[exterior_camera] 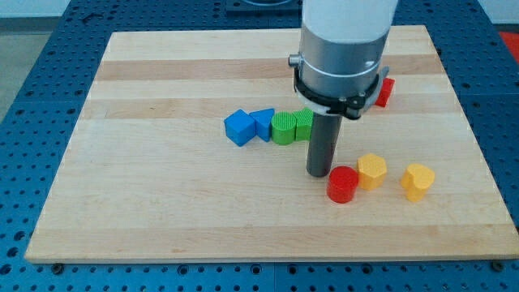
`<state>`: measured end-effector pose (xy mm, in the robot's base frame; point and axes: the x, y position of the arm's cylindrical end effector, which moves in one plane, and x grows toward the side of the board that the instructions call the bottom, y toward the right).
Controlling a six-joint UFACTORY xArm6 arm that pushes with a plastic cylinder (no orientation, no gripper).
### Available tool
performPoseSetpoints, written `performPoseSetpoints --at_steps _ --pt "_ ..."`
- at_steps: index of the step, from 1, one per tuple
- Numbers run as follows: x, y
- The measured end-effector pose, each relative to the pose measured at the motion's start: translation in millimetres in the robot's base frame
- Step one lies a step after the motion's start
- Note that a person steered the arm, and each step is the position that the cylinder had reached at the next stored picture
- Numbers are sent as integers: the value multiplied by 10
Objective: Slide the yellow hexagon a bit down
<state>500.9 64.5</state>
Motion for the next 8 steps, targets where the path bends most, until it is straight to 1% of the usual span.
performPoseSetpoints --at_steps 1,2,3,8 --pt "-159 109" --pt "-159 465" --pt "-156 615" --pt "0 540"
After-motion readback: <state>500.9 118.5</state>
